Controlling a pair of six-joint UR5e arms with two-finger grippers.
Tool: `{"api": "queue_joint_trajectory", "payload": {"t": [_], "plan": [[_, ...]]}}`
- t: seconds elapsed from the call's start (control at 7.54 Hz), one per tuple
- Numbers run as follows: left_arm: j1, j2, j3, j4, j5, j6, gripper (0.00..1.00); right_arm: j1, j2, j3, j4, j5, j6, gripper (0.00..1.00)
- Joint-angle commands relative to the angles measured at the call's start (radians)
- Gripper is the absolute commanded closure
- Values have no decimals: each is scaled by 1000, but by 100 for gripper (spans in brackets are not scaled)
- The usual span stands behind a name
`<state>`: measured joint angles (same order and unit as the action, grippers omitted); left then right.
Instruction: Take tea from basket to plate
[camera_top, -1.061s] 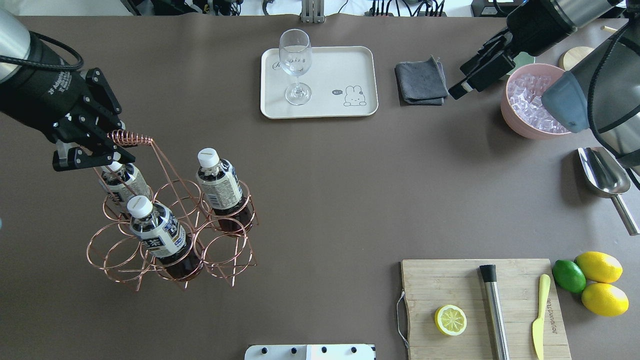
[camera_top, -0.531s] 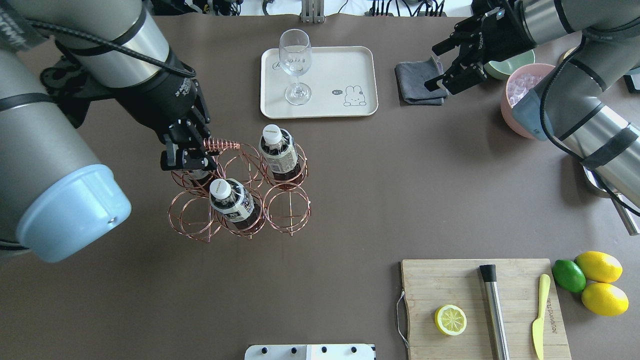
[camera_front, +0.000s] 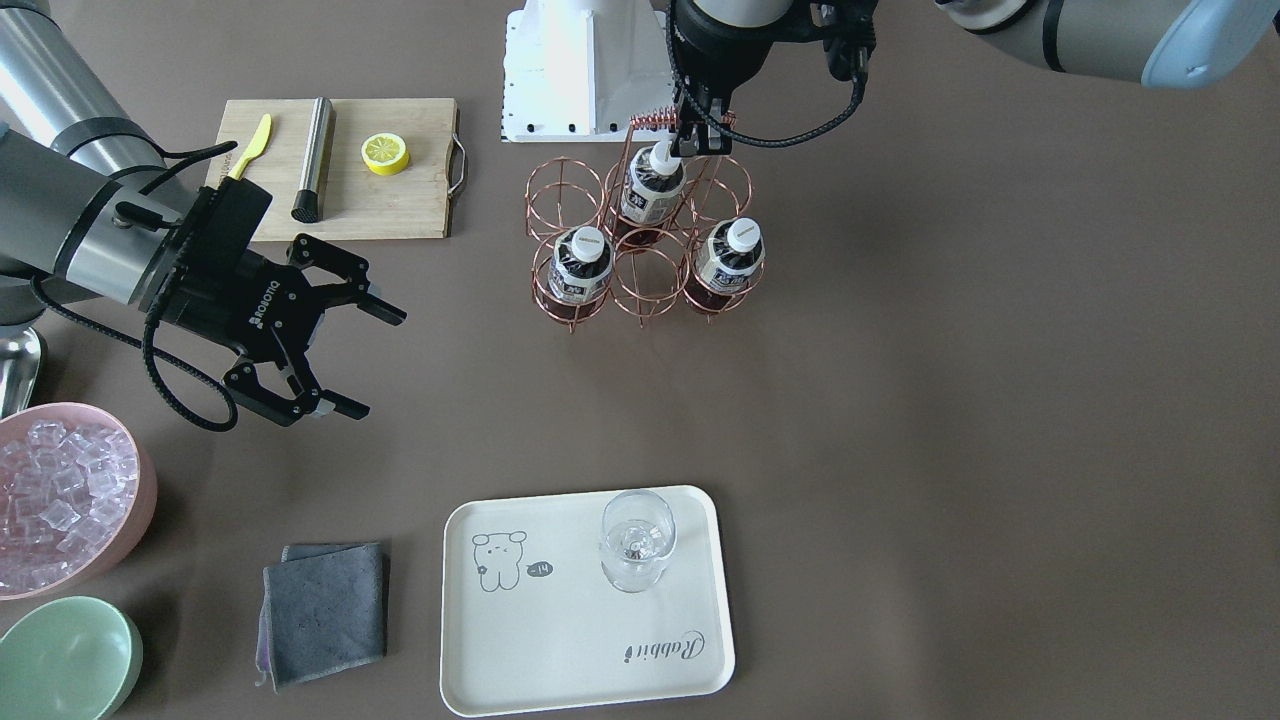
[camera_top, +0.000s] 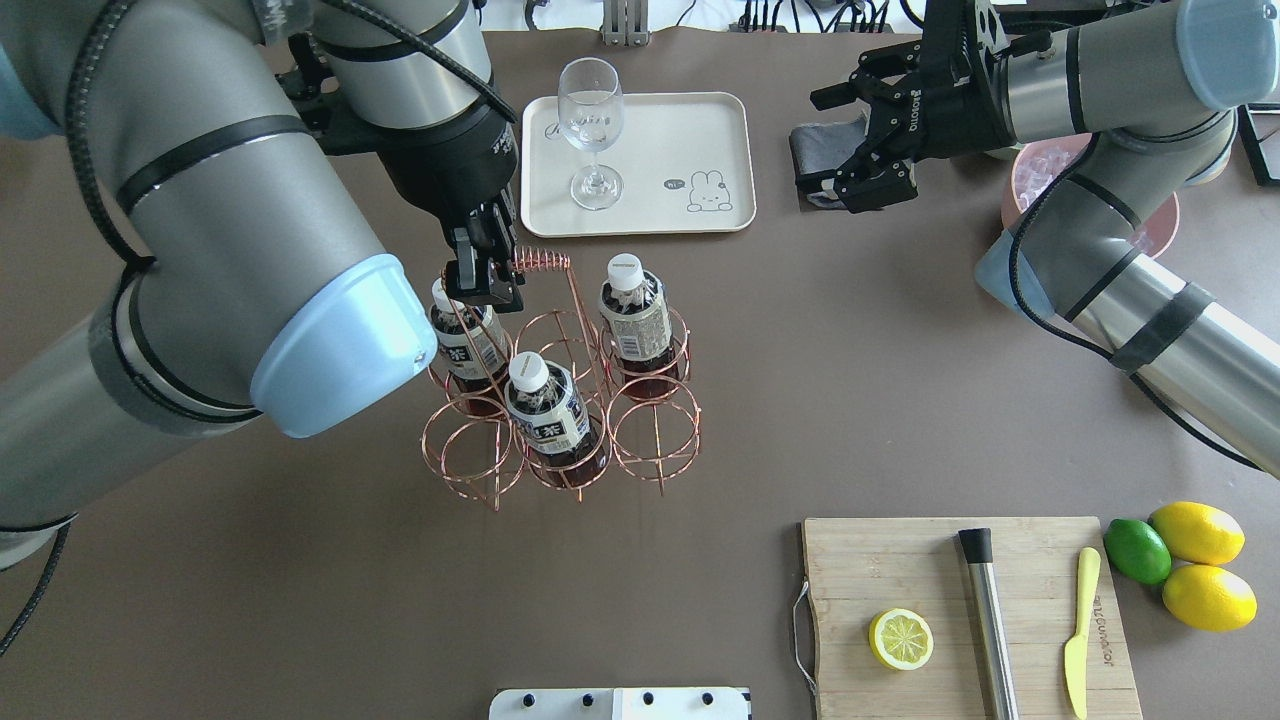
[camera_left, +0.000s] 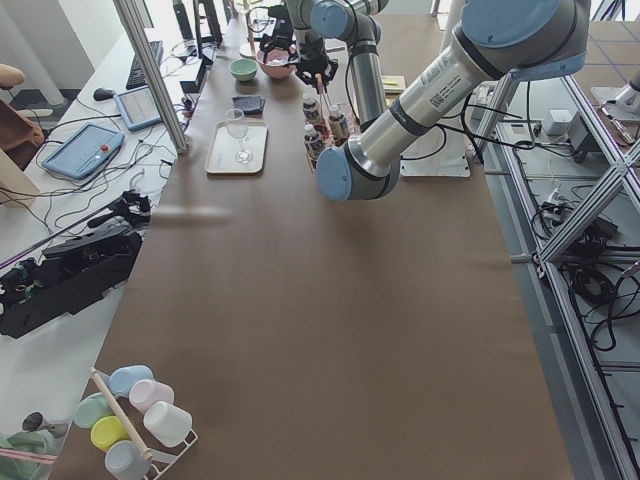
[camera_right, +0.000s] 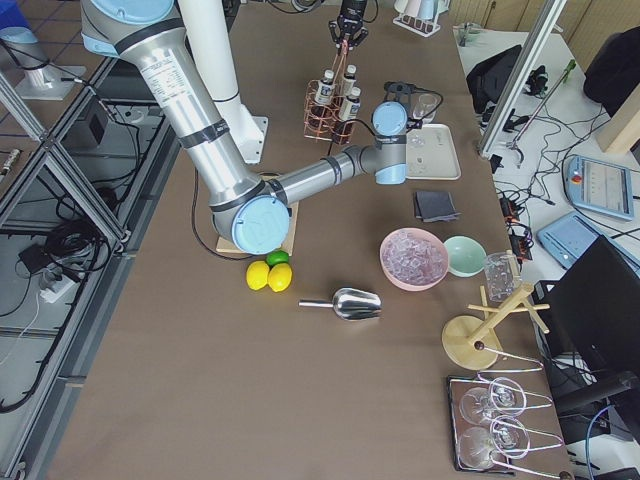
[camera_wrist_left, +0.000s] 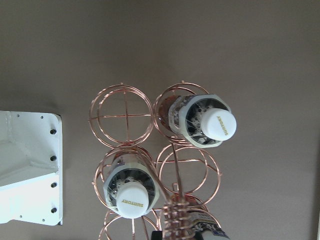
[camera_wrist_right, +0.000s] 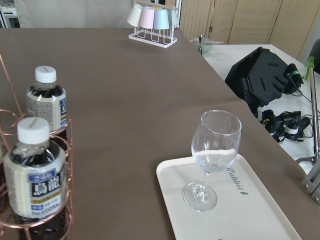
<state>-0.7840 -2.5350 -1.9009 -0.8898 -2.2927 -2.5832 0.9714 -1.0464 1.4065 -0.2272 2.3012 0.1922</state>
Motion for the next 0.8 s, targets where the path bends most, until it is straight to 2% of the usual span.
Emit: {"api": "queue_joint_trajectory", "payload": {"t": [0.0, 0.27, 0.66], "plan": [[35, -36, 87, -50, 2, -3, 100, -20, 11, 9, 114, -104, -89, 0], [37, -25, 127, -129, 12, -11, 100, -42, -4, 3, 114, -121, -126, 1], [42, -16, 121, -140, 25, -12, 100, -65, -1, 20, 117, -140, -119, 1]]}}
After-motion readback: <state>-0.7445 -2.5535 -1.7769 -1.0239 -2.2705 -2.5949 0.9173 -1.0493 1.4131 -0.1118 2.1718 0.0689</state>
